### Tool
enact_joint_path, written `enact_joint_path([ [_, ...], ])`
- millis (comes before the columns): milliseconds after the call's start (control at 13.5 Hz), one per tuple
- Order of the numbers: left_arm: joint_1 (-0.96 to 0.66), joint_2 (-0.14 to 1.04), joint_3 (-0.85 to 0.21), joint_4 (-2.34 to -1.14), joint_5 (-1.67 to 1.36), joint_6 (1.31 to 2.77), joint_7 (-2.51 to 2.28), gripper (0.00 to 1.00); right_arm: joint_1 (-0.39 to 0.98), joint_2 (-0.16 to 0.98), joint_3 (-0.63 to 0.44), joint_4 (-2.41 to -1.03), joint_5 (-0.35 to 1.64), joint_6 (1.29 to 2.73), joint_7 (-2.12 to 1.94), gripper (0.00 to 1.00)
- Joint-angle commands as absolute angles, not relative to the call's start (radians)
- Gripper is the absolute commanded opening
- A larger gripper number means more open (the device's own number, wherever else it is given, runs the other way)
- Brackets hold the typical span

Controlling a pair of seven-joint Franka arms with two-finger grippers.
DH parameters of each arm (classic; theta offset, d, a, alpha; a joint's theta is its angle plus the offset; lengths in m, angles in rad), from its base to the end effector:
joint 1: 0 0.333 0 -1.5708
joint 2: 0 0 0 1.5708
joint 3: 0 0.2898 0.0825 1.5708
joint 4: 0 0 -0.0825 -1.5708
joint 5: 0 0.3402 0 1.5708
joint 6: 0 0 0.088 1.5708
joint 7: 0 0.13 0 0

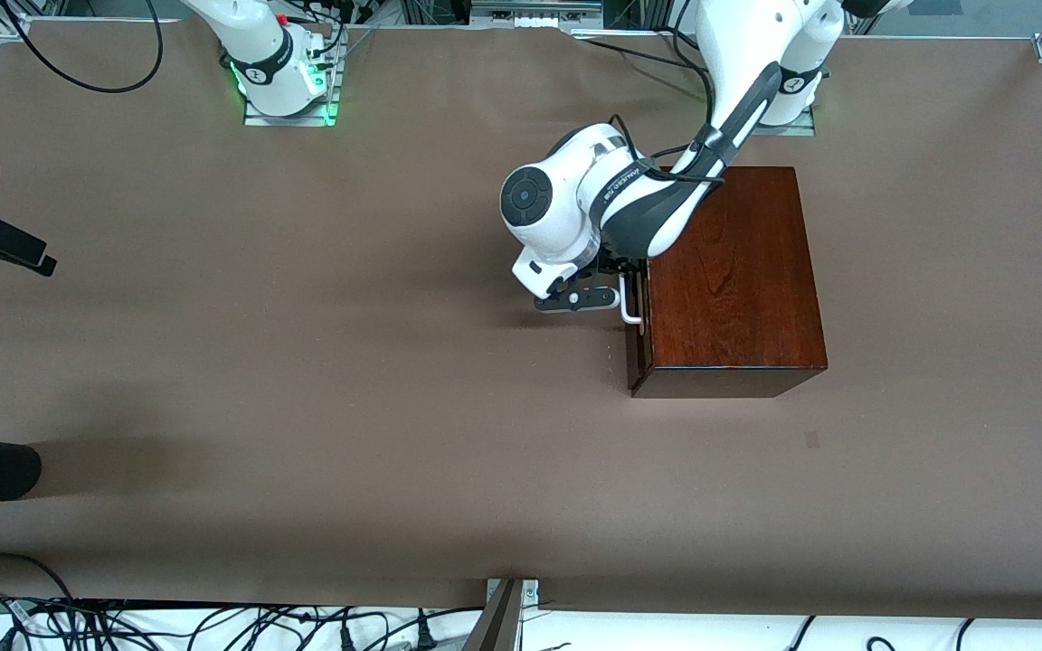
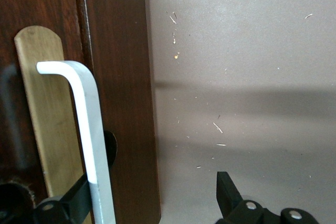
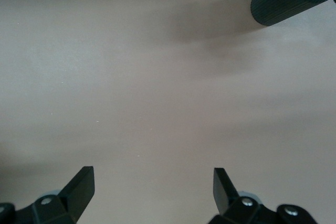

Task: Open drawer, take yellow block, close drawer
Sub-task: 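Reach the left gripper to the white drawer handle and grasp it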

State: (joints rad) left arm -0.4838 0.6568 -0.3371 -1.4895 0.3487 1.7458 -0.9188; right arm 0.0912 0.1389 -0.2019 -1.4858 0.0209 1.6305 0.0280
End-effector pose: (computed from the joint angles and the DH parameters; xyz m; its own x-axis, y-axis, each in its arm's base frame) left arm 0.4599 -0.3995 0.2584 0.9901 0.0264 -0.1382 -0.0222 -0.9405 -0.3391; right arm 0.5518 -0.0517 0.5446 0.9905 -0.1374 0.0088 -0.1374 -0.9905 0.0066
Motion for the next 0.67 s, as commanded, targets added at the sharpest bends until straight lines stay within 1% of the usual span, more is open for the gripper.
enact_joint_path([
  [0,-0.497,0.669,-0.331,-1.47,0.371,1.755,-0.94,1.0,0.084,0.137,-0.201,-1.474,0.026,1.621,0.018,1.0],
  [297,-0.505,0.689,-0.337,-1.46,0.36,1.761,-1.015,1.0,0.084,0.137,-0.213,-1.474,0.026,1.621,0.017,1.0],
  [519,-0.523,0.702,-0.339,-1.459,0.353,1.813,-1.066,1.0,0.086,0.137,-0.207,-1.474,0.026,1.621,0.018,1.0],
  [593,-0.525,0.707,-0.339,-1.439,0.35,1.827,-1.069,1.0,0.086,0.137,-0.21,-1.473,0.026,1.621,0.018,1.0],
])
